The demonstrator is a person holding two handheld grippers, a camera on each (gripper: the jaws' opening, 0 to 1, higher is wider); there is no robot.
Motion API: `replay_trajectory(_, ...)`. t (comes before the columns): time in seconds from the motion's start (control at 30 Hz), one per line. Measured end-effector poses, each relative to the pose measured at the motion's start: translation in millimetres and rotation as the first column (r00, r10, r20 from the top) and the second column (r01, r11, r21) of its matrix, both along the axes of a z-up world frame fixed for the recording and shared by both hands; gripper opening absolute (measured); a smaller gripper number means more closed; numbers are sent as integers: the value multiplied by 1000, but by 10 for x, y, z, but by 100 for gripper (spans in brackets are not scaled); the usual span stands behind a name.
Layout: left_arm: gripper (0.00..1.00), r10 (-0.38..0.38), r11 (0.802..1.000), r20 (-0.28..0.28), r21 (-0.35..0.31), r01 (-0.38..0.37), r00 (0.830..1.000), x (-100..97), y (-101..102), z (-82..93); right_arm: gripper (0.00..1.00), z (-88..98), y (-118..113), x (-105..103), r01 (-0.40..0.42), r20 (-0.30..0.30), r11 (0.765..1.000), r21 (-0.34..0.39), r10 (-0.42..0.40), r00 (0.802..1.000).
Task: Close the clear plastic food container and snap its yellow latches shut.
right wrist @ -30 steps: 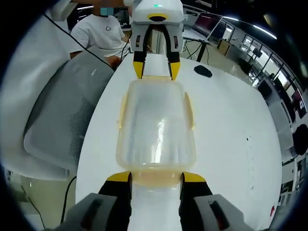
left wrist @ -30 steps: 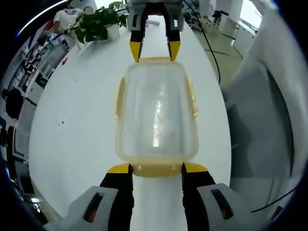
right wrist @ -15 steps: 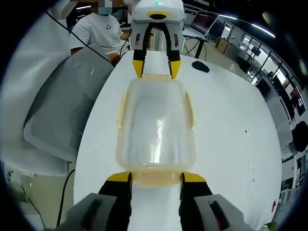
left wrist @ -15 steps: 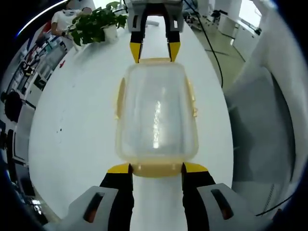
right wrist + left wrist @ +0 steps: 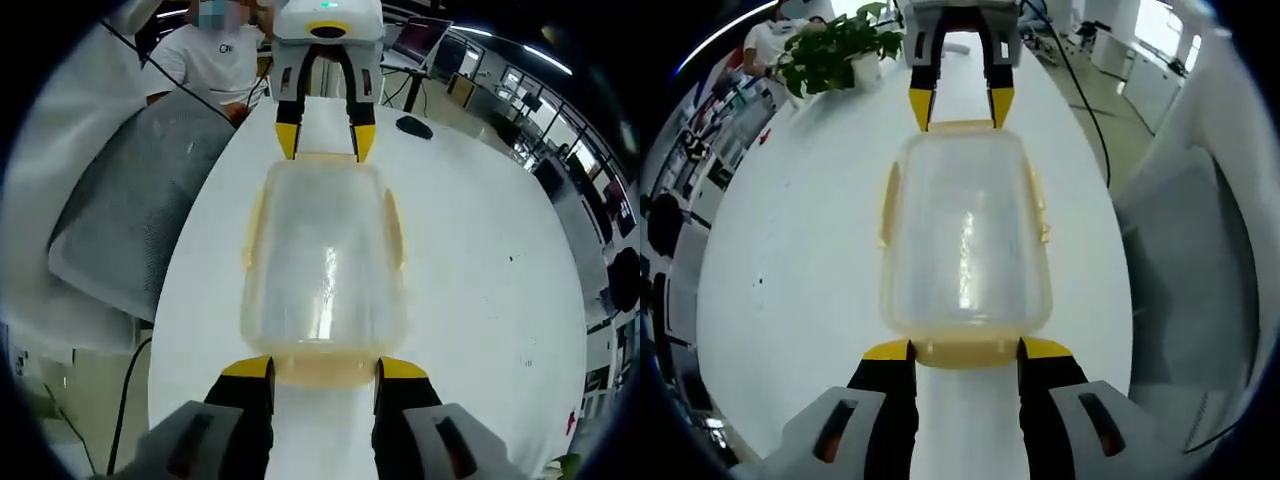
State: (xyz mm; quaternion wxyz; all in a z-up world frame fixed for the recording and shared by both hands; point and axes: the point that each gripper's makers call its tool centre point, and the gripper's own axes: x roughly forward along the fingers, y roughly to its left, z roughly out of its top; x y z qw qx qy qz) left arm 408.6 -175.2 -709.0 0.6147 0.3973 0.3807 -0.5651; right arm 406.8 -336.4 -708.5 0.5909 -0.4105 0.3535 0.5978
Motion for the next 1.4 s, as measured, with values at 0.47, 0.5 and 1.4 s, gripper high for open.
replay_trajectory(0.47,37,23,1000,-20,14,-23,1000,6,-55,-170,37,-155,-62,56,-21,0,1000,-22,21,1000)
replay_trajectory(0.5,37,21,1000,-17,16,-20,1000,13,-57,-173,37,-162,-64,59,-17,-2,1000,-19,17,1000)
replay_trajectory(1.4,38,11,999,-39,36,-9,999,41,-88,-332,37,-330,-97,68,-7,-11,1000,-20,7,1000)
